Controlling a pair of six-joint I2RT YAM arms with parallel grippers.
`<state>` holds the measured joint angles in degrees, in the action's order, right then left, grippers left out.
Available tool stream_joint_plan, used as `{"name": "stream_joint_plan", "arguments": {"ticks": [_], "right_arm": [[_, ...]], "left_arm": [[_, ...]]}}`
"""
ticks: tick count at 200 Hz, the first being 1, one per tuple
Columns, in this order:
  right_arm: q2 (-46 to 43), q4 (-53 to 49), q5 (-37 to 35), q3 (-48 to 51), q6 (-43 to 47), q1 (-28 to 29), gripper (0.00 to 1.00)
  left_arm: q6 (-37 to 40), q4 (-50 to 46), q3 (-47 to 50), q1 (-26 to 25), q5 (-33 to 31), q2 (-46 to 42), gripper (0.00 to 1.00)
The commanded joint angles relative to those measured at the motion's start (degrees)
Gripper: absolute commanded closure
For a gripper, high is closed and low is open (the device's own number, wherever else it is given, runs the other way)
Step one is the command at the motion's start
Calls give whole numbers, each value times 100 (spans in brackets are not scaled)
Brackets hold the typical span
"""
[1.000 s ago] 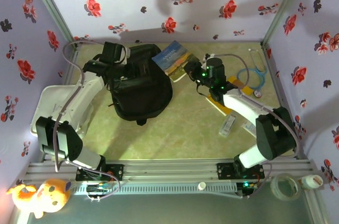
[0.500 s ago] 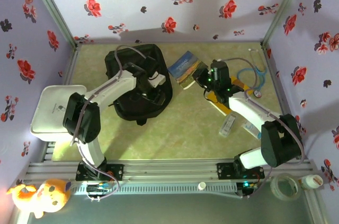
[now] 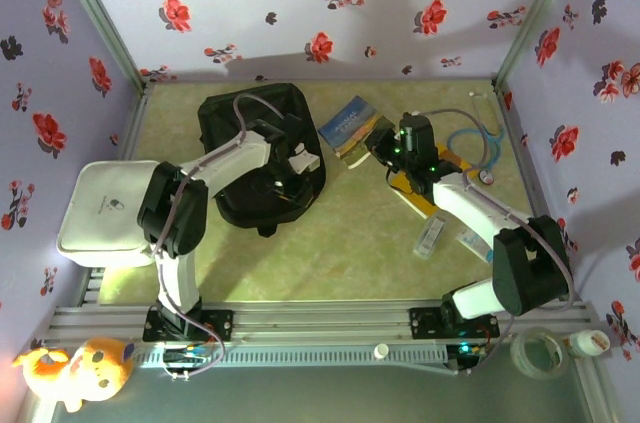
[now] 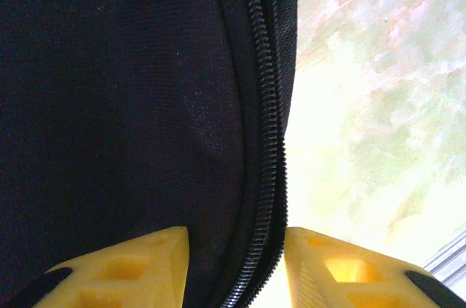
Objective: Pack the student bag
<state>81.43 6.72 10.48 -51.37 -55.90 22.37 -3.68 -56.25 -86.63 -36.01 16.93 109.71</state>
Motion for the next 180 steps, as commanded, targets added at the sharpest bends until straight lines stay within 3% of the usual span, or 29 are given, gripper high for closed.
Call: {"name": "stream_joint_plan", "arguments": {"ticks": [1, 135, 180], "right_arm": [[-48, 369, 74, -48, 75, -57, 93], [-339, 223, -198, 188, 74, -195, 92], [-980, -67, -712, 453, 258, -339, 93]], "left_arm": [[110, -207, -161, -4, 240, 160, 64], [5, -378, -699, 115, 223, -168, 100], [-289, -136, -1289, 208, 197, -317, 100]]}}
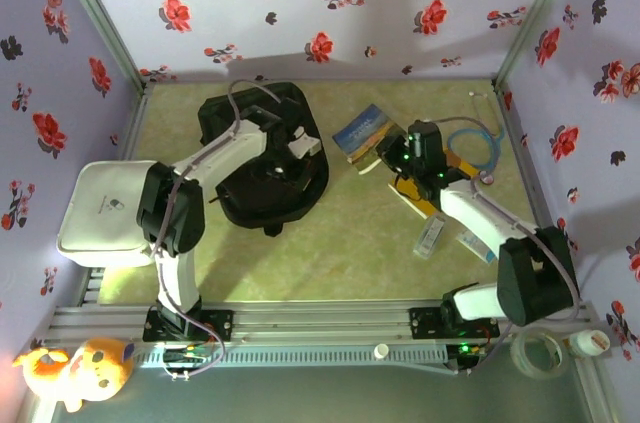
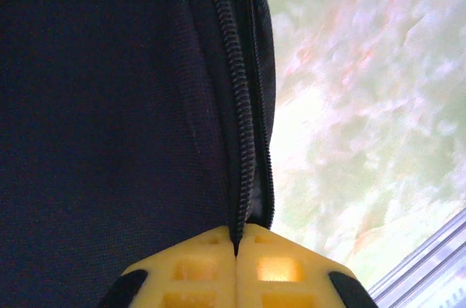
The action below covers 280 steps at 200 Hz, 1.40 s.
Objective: Pack the student bag
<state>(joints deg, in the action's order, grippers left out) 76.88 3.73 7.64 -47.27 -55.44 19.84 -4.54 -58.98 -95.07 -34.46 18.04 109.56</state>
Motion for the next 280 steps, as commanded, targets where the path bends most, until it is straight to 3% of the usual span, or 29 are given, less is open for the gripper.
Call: {"name": "stream_joint_plan", "arguments": {"ticks": [1, 47, 113, 192, 280], "right_arm": [[-534, 229, -433, 55, 219, -89, 93], [-1082, 18, -412, 259, 411, -134, 94], [-1222, 616, 964, 637, 77, -56, 93], [-471, 1092, 1174, 525, -378, 820, 92], [576, 2001, 1504, 96, -830, 1065, 92]], "left_arm": [[-209, 148, -462, 58, 81, -298, 100], [-596, 603, -1269, 159, -298, -244, 100], [-922, 1653, -1492, 185, -373, -285, 100], [-997, 2248, -1288, 164, -359, -479, 100], [-945, 2185, -1172, 158, -222, -545, 100]]}}
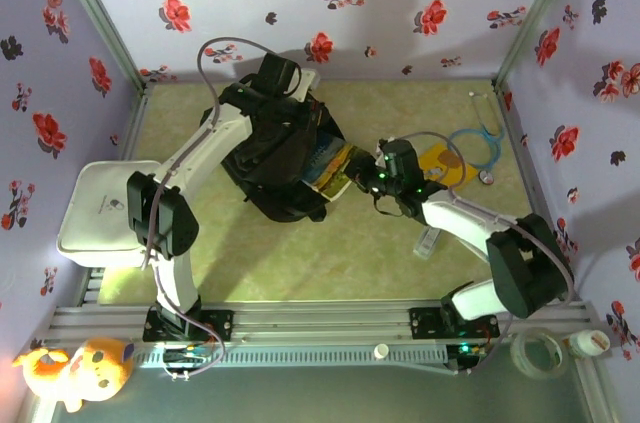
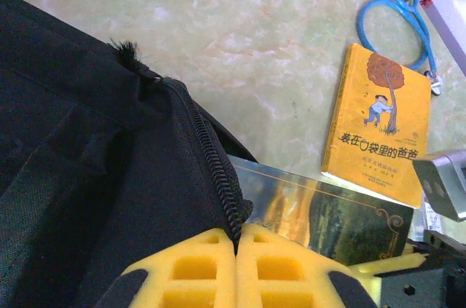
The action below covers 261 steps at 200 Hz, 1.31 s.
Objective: Pack the student bag
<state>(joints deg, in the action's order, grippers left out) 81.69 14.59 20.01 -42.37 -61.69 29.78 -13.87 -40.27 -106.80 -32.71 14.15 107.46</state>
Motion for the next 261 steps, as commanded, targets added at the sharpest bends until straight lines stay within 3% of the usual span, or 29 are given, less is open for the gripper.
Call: {"name": "stream_joint_plan", "arguments": {"ticks": [1, 57, 115, 158, 261], "right_arm": [[103, 927, 267, -403, -208, 71, 92], [414, 985, 261, -593, -271, 123, 92], [1191, 282, 23, -1022, -589, 211, 92], [1764, 262, 298, -1286, -956, 238, 92], [3046, 113, 47, -2701, -1277, 555, 89]], "left_arm": [[-11, 316, 2, -16, 167, -333, 100], [-11, 304, 2, -28, 206, -358, 100], [41, 362, 19, -25, 210, -452, 100], [20, 362, 37, -25, 215, -489, 100], [-98, 511, 62, -3, 171, -598, 100]]}}
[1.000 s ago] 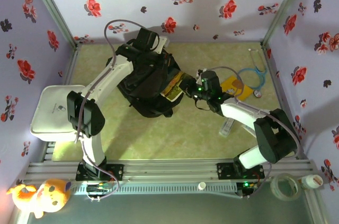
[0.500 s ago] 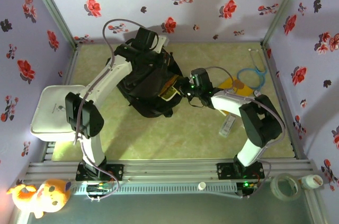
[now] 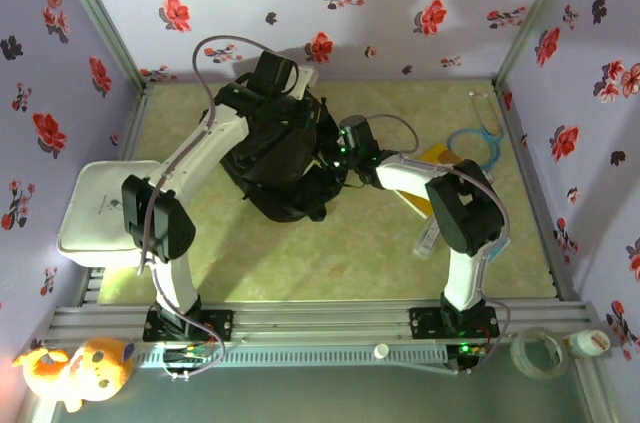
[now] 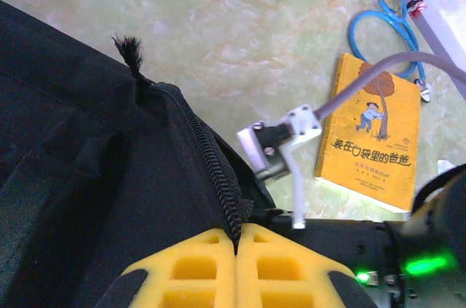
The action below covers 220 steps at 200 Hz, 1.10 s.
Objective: Pack the student bag
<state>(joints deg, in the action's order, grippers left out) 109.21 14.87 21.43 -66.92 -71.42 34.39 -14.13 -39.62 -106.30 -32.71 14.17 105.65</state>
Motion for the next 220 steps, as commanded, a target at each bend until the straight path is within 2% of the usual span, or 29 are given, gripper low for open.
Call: {"name": "stream_joint_plan", "arguments": {"ticks": [1, 50, 118, 146, 164, 187, 220], "right_arm": [[307, 103, -104, -249, -308, 94, 88], [832, 470, -209, -569, -513, 188, 87], [1515, 403, -306, -1353, -618, 278, 83], [1710, 303, -245, -1617, -619, 260, 76], [1686, 302, -139, -1648, -606, 221, 66], [1317, 97, -209, -1424, -390, 169, 55], [596, -306, -290, -804, -265, 99, 51]], "left_arm": [[-77, 446, 12, -1, 171, -419, 100], [-194, 534, 74, 39, 169, -484, 100], [-206, 608, 31, 45, 189, -492, 100], [-231, 638, 116, 63, 191, -484, 100], [-257, 666, 177, 84, 191, -475, 100], [-238, 668, 256, 137, 190, -488, 100], [-198, 635, 387, 242, 186, -518, 100]]}}
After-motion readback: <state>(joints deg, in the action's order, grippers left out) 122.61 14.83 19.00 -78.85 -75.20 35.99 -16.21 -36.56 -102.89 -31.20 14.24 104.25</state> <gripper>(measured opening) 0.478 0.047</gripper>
